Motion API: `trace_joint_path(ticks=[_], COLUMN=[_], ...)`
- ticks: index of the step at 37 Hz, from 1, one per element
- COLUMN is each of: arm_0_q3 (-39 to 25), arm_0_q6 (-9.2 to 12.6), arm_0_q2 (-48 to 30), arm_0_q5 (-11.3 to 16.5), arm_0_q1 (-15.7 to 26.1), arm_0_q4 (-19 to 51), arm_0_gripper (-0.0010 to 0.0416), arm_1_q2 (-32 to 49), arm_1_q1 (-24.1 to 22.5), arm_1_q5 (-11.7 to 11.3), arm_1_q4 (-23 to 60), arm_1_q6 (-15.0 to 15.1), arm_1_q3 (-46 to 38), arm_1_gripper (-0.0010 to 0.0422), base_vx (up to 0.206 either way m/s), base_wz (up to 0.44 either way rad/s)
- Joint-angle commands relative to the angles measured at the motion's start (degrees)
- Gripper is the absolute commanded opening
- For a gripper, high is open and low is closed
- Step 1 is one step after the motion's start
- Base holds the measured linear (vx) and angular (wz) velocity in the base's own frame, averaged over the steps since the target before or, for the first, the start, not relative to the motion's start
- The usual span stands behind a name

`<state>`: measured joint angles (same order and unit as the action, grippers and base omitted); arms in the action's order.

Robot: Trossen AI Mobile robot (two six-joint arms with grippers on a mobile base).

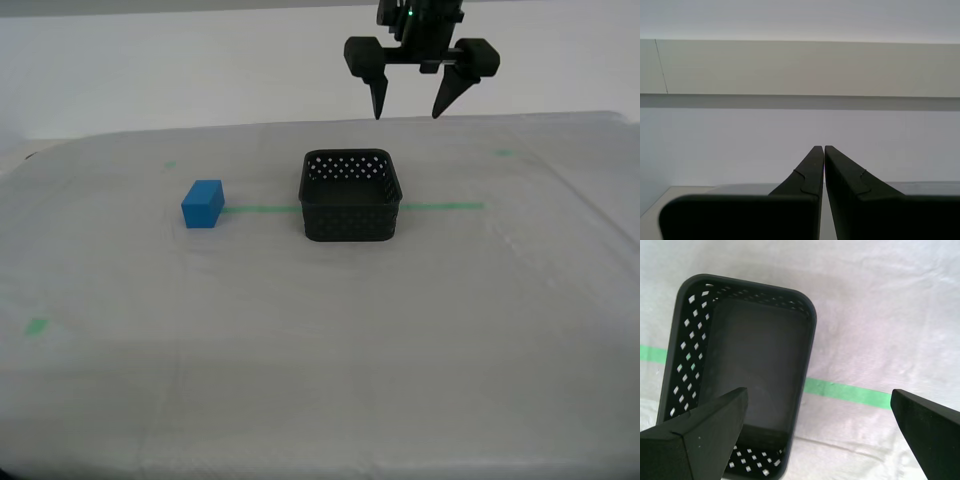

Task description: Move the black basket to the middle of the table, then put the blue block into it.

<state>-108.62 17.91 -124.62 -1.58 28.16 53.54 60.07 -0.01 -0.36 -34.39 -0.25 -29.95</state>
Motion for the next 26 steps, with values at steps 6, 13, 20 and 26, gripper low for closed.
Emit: trace_joint_path(ticks=[6,13,20,26], arm_0_q3=[-0.07,0.20,4.22,10.73], arm_0_q6=[-2.21,-3.89,-5.11,-6.08], arm_0_q2=[3.58,6.08,10.40,15.32], arm_0_q5=[-2.69,-3.26,-3.28,-3.28], arm_0_q1=[-0.37,-1.44,-3.15,-5.44], arm_0_q4=[2.78,4.42,4.04,1.81], arm_0_gripper=[0.0400,0.0401,0.0400,0.0400], arm_1_q2=[-0.02,-0.02,-0.02,-0.02], arm_1_q1=[-0.02,-0.02,-0.02,0.00], arm_1_q5=[-0.04,-0.04,-0.04,-0.04], arm_1_q4=[-0.24,-0.20,-0.22,-0.22], arm_1_q6=[0.11,0.09,0.09,0.11], arm_1_q3=[-0.02,-0.02,-0.02,-0.02], arm_1_gripper=[0.0000,0.0000,0.0000,0.0000], base_vx=[0.000,0.000,0.000,0.000], base_wz=[0.000,0.000,0.000,0.000])
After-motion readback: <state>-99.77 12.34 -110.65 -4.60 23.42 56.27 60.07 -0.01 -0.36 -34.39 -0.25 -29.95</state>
